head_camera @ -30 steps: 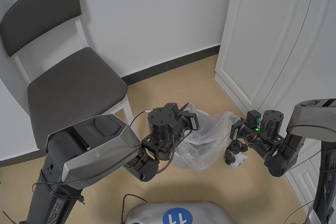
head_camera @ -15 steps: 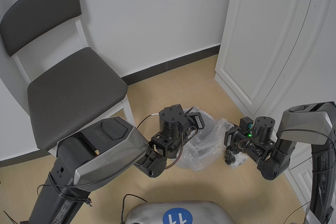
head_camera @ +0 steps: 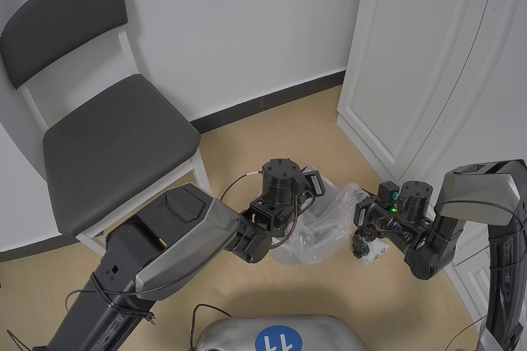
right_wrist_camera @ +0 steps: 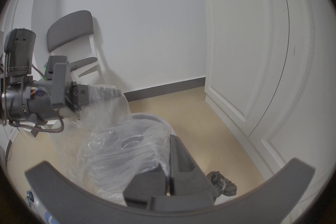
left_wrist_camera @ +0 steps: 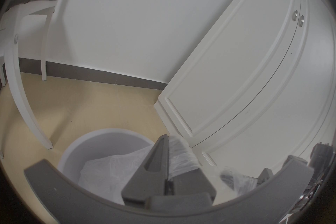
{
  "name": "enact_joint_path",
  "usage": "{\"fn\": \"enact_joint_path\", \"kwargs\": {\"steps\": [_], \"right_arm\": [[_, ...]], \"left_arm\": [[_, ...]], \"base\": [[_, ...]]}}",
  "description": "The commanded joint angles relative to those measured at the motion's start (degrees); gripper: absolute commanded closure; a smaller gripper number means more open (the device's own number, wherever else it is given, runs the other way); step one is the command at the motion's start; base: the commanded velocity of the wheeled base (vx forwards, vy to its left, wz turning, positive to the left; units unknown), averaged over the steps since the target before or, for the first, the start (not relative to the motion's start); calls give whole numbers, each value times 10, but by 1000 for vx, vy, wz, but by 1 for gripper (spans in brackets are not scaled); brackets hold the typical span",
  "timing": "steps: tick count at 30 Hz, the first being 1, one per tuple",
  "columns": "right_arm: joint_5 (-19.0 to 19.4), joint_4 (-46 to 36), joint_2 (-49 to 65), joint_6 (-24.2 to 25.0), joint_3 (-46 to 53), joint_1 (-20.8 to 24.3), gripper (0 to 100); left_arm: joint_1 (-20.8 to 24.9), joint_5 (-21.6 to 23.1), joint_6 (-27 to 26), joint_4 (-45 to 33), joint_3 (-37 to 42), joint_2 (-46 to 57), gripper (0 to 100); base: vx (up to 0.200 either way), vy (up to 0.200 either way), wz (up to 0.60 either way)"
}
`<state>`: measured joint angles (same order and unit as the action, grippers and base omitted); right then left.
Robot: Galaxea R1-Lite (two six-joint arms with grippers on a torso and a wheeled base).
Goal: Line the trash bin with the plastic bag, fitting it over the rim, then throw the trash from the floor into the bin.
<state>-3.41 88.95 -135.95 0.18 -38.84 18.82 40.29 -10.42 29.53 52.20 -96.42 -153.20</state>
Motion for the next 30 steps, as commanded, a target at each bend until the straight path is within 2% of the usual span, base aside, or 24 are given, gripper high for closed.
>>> {"fn": "enact_joint_path", "kwargs": {"steps": [1, 9, 23, 30], "right_arm": [[0, 10, 10, 0, -6, -11, 100], [0, 10, 11, 0, -7, -15, 100], [0, 10, 9, 3, -15, -16, 100], [0, 10, 8, 4, -23, -16, 100]], "left_arm": [[-11, -1, 1, -49, -82, -47, 100], [-34, 0, 4, -106, -146, -76, 100], [-58, -7, 10, -105, -127, -73, 100], [-74, -51, -15, -93, -90, -75, 100]], "base": [[0, 0, 0], [0, 0, 0], [0, 0, 0], [0, 0, 0]]}}
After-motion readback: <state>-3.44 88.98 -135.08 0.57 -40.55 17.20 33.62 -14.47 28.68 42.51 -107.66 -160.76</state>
